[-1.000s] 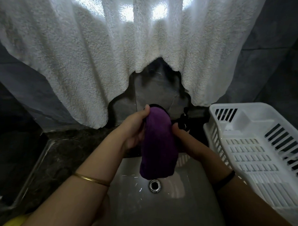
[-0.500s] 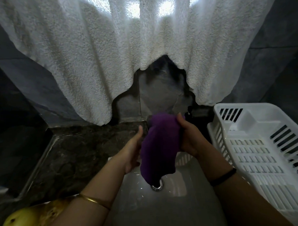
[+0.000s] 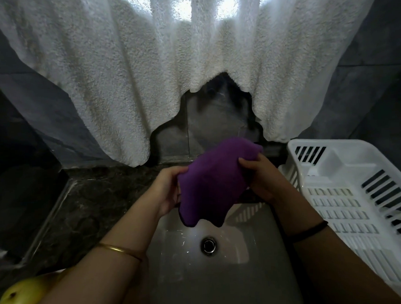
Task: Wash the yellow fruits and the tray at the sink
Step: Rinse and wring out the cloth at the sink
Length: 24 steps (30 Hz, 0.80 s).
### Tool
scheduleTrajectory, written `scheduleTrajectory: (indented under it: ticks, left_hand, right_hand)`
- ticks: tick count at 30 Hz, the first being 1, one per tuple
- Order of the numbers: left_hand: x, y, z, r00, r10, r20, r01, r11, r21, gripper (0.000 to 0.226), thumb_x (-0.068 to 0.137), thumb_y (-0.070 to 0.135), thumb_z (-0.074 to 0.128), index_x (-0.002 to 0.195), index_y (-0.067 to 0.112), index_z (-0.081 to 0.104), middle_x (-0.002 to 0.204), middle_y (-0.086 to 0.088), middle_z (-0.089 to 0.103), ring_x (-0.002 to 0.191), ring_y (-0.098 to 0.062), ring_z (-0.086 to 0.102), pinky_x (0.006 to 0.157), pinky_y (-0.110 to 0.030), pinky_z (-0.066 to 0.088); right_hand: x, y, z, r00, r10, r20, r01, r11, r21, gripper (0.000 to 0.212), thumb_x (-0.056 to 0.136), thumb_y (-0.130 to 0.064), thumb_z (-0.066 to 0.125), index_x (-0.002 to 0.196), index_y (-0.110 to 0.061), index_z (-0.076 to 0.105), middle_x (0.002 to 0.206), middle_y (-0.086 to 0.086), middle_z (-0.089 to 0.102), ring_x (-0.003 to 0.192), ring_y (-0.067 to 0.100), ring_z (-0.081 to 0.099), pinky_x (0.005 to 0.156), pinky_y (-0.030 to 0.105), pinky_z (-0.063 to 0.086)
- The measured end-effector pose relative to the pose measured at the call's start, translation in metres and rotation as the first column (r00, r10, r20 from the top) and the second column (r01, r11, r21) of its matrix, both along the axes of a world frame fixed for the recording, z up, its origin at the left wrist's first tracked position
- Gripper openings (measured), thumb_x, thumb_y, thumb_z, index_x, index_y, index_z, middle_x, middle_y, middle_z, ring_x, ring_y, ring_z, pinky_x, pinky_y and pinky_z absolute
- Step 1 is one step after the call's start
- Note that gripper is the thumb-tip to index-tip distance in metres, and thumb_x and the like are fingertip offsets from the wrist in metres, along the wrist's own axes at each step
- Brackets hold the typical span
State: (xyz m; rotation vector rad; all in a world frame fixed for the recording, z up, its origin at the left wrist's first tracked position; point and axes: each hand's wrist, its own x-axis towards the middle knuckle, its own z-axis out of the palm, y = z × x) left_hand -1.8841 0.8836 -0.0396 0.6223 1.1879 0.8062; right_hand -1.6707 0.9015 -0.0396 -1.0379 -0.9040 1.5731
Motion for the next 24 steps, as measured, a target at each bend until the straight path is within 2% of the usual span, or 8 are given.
scheduleTrajectory:
  ticks: [3, 6, 10, 11, 14, 17, 21, 24]
  left_hand:
    - [0.0, -0.001, 0.001, 0.986, -0.126, 0.11, 0.129, 0.992, -0.016, 0.025, 0.074, 0.028, 0.051, 0.088, 0.012, 0.064, 0.079, -0.006, 0.057, 0.066, -0.021, 0.051, 0.064, -0.03, 0.037]
    - [0.003, -0.006, 0.004, 0.941, -0.319, 0.113, 0.326, 0.944, -0.054, 0.031, 0.08, 0.031, 0.049, 0.093, 0.01, 0.067, 0.077, -0.006, 0.067, 0.065, -0.019, 0.062, 0.069, -0.032, 0.041]
    - [0.005, -0.01, 0.012, 0.926, -0.376, 0.03, 0.378, 0.924, -0.063, 0.03, 0.075, 0.025, 0.059, 0.1, 0.011, 0.067, 0.102, -0.01, 0.072, 0.093, -0.021, 0.066, 0.096, -0.038, 0.045]
    - [0.004, -0.008, 0.012, 0.941, -0.338, 0.031, 0.339, 0.94, -0.045, 0.032, 0.072, 0.023, 0.061, 0.1, 0.01, 0.067, 0.103, -0.01, 0.072, 0.092, -0.021, 0.067, 0.094, -0.035, 0.048]
    - [-0.004, -0.004, 0.01, 0.983, -0.182, 0.001, 0.182, 0.983, 0.003, 0.024, 0.074, 0.016, 0.064, 0.097, 0.015, 0.068, 0.087, -0.006, 0.073, 0.065, -0.015, 0.068, 0.06, -0.026, 0.055]
    - [-0.011, 0.002, 0.01, 0.99, 0.029, -0.141, -0.017, 0.996, 0.085, 0.012, 0.083, 0.006, 0.063, 0.082, 0.015, 0.055, 0.08, -0.008, 0.064, 0.058, -0.015, 0.061, 0.041, -0.018, 0.045]
    - [-0.016, 0.008, 0.011, 0.93, 0.241, -0.278, -0.176, 0.955, 0.24, 0.036, 0.084, 0.002, 0.064, 0.067, 0.02, 0.037, 0.069, -0.004, 0.048, 0.061, -0.015, 0.046, 0.048, -0.022, 0.038]
    - [-0.017, 0.011, 0.017, 0.917, 0.232, -0.326, -0.123, 0.939, 0.321, 0.024, 0.081, -0.001, 0.066, 0.077, 0.016, 0.051, 0.077, -0.005, 0.055, 0.07, -0.016, 0.051, 0.056, -0.025, 0.039]
  right_hand:
    - [-0.002, 0.003, 0.002, 0.997, -0.038, 0.063, 0.036, 0.999, 0.039, 0.024, 0.097, -0.004, 0.043, 0.115, -0.009, 0.059, 0.109, 0.005, 0.067, 0.106, 0.02, 0.062, 0.084, 0.029, 0.052]
    - [-0.002, 0.006, 0.003, 0.995, -0.087, 0.056, 0.084, 0.995, 0.057, 0.021, 0.099, -0.006, 0.041, 0.108, -0.01, 0.061, 0.098, 0.003, 0.068, 0.091, 0.014, 0.066, 0.07, 0.022, 0.055]
    - [0.0, 0.006, 0.0, 0.971, -0.086, 0.223, 0.083, 0.996, 0.021, 0.023, 0.1, -0.024, 0.043, 0.117, -0.016, 0.058, 0.107, 0.004, 0.065, 0.1, 0.019, 0.063, 0.078, 0.032, 0.053]
    - [0.003, 0.007, -0.002, 0.947, -0.094, 0.308, 0.09, 0.996, 0.025, 0.023, 0.1, -0.029, 0.044, 0.114, -0.018, 0.06, 0.109, 0.004, 0.065, 0.103, 0.021, 0.061, 0.084, 0.037, 0.053]
    - [0.013, 0.011, -0.01, 0.722, -0.118, 0.682, 0.057, 0.992, 0.111, 0.041, 0.096, -0.046, 0.046, 0.104, -0.011, 0.065, 0.107, 0.011, 0.066, 0.102, 0.026, 0.062, 0.096, 0.045, 0.047]
    - [0.021, 0.012, -0.013, 0.496, -0.09, 0.864, -0.013, 0.994, 0.111, 0.047, 0.089, -0.048, 0.057, 0.095, -0.004, 0.07, 0.093, 0.016, 0.069, 0.091, 0.029, 0.065, 0.085, 0.04, 0.049]
    - [0.025, 0.007, -0.004, 0.289, -0.104, 0.952, 0.018, 0.994, 0.104, 0.047, 0.08, -0.055, 0.066, 0.102, -0.013, 0.068, 0.101, 0.008, 0.068, 0.098, 0.027, 0.062, 0.079, 0.033, 0.046]
    - [0.021, 0.007, 0.002, 0.211, -0.172, 0.962, 0.117, 0.982, 0.15, 0.058, 0.078, -0.055, 0.069, 0.107, -0.009, 0.05, 0.105, 0.009, 0.059, 0.103, 0.029, 0.056, 0.074, 0.032, 0.039]
